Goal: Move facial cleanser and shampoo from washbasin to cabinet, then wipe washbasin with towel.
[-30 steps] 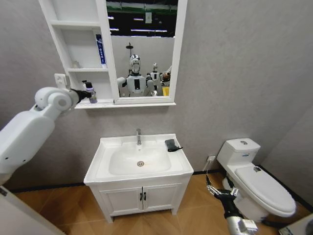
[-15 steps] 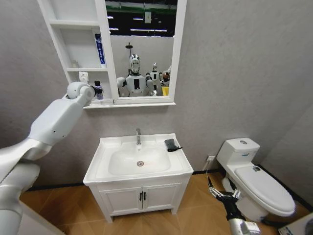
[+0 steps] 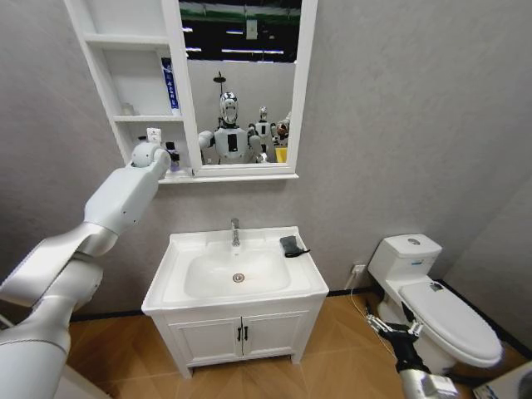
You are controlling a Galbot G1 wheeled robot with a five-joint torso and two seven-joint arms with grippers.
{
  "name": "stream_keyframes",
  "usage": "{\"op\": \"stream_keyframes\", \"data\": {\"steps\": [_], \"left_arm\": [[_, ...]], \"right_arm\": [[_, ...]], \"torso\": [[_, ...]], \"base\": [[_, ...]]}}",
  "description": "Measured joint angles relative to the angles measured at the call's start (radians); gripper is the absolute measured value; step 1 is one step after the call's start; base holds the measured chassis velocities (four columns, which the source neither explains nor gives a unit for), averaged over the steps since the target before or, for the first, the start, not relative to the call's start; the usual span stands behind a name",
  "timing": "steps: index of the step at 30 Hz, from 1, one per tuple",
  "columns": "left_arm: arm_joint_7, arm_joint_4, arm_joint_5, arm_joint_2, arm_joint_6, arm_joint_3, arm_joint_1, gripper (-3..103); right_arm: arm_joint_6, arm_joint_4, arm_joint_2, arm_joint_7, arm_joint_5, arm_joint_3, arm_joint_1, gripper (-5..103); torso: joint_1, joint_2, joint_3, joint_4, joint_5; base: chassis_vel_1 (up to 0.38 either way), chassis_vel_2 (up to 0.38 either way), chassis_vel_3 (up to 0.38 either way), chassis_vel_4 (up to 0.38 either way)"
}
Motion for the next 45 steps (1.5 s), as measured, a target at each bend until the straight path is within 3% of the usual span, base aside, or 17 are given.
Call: {"op": "stream_keyframes", "data": {"steps": [5, 9, 12, 16, 18, 22, 24, 25, 26, 27, 30, 33, 36, 38, 39, 40, 45], "left_arm": [[-0.011, -0.047, -0.008, 0.018, 0.004, -0.005, 0.019, 58], [-0.049, -0.206, -0.051, 0.099, 0.020, -0.024, 0.081, 74], [-0.083, -0.430, -0.133, 0.238, 0.026, -0.084, 0.200, 90], [-0.079, -0.591, -0.170, 0.333, -0.004, -0.126, 0.303, 95], [-0.056, -0.767, -0.198, 0.429, -0.075, -0.200, 0.470, 100], [-0.028, -0.901, -0.186, 0.496, -0.149, -0.277, 0.626, 100], [0.001, -1.028, -0.099, 0.549, -0.235, -0.378, 0.845, 100], [0.001, -1.028, -0.099, 0.549, -0.235, -0.378, 0.845, 100], [0.011, -1.072, -0.039, 0.552, -0.269, -0.443, 0.961, 100], [0.014, -1.110, 0.024, 0.536, -0.302, -0.515, 1.096, 100], [0.018, -1.141, 0.068, 0.506, -0.327, -0.576, 1.223, 100], [0.035, -1.219, 0.183, 0.410, -0.374, -0.739, 1.532, 100], [0.040, -1.247, 0.226, 0.353, -0.381, -0.797, 1.639, 100], [0.052, -1.285, 0.298, 0.239, -0.387, -0.866, 1.768, 100], [0.073, -1.312, 0.386, 0.124, -0.401, -0.908, 1.853, 100], [0.073, -1.312, 0.386, 0.124, -0.401, -0.908, 1.853, 100], [0.131, -1.363, 0.542, -0.060, -0.440, -0.935, 2.009, 100]], "right_arm": [[0.000, -0.009, 0.004, 0.030, -0.001, 0.005, 0.010, 100], [-0.004, -0.010, 0.009, 0.038, -0.002, 0.005, 0.014, 100], [-0.005, -0.011, 0.011, 0.023, -0.009, 0.004, 0.019, 100], [-0.004, -0.008, 0.007, 0.009, -0.014, -0.002, 0.024, 100], [0.019, 0.005, 0.004, -0.029, 0.023, -0.015, 0.033, 100], [0.022, 0.022, 0.003, -0.040, 0.033, -0.019, 0.038, 100], [0.018, 0.030, 0.002, -0.039, 0.033, -0.019, 0.041, 100], [0.018, 0.030, 0.002, -0.039, 0.033, -0.019, 0.041, 100], [0.017, 0.031, 0.007, -0.037, 0.032, -0.018, 0.041, 100], [0.017, 0.034, 0.020, -0.036, 0.032, -0.013, 0.035, 100], [0.016, 0.039, 0.035, -0.035, 0.034, -0.008, 0.020, 100], [-0.040, 0.056, 0.034, -0.012, 0.032, -0.003, -0.001, 100], [-0.101, 0.069, 0.020, 0.013, 0.037, -0.005, -0.009, 100], [-0.167, 0.086, -0.001, 0.040, 0.076, -0.022, -0.017, 100], [-0.197, 0.098, -0.020, 0.045, 0.097, -0.033, -0.019, 100], [-0.197, 0.098, -0.020, 0.045, 0.097, -0.033, -0.019, 100], [-0.232, 0.128, -0.075, 0.048, 0.118, -0.036, 0.011, 100]], "torso": [[0.000, 0.000, 0.000, -0.0003, -0.0003], [0.000, 0.000, 0.000, -0.0004, -0.0002], [0.000, 0.000, 0.000, 0.0001, -0.0007], [0.000, 0.000, 0.000, 0.0006, -0.0005], [0.000, 0.000, 0.000, 0.0007, -0.0006], [0.000, 0.000, 0.000, 0.0000, -0.0006], [0.000, 0.000, 0.000, 0.0001, 0.0002], [0.000, 0.000, 0.000, 0.0001, 0.0002], [0.000, 0.000, 0.000, 0.0003, -0.0008], [0.000, 0.000, 0.000, 0.0003, 0.0004], [0.000, 0.000, 0.000, 0.0001, -0.0002], [0.000, 0.000, 0.000, -0.0005, 0.0007], [0.000, 0.000, 0.000, -0.0001, -0.0002], [0.000, 0.000, 0.000, 0.0003, 0.0000], [0.000, 0.000, 0.000, 0.0002, 0.0001], [0.000, 0.000, 0.000, 0.0002, 0.0001], [0.000, 0.000, 0.000, 0.0003, 0.0003]], "base": [[0.000, 0.000, 0.000, 0.000], [0.000, 0.000, 0.000, 0.000], [0.000, 0.000, 0.000, 0.000], [0.000, 0.000, 0.000, 0.000], [0.000, 0.000, 0.000, 0.000], [0.000, 0.000, 0.000, 0.000], [0.000, 0.000, 0.000, 0.000], [0.000, 0.000, 0.000, 0.000], [0.000, 0.000, 0.000, 0.000], [0.000, 0.000, 0.000, 0.000], [0.000, 0.000, 0.000, 0.000], [0.000, 0.000, 0.000, 0.000], [0.000, 0.000, 0.000, 0.000], [0.000, 0.000, 0.000, 0.000], [0.000, 0.000, 0.000, 0.000], [0.000, 0.000, 0.000, 0.000], [0.000, 0.000, 0.000, 0.000]]}}
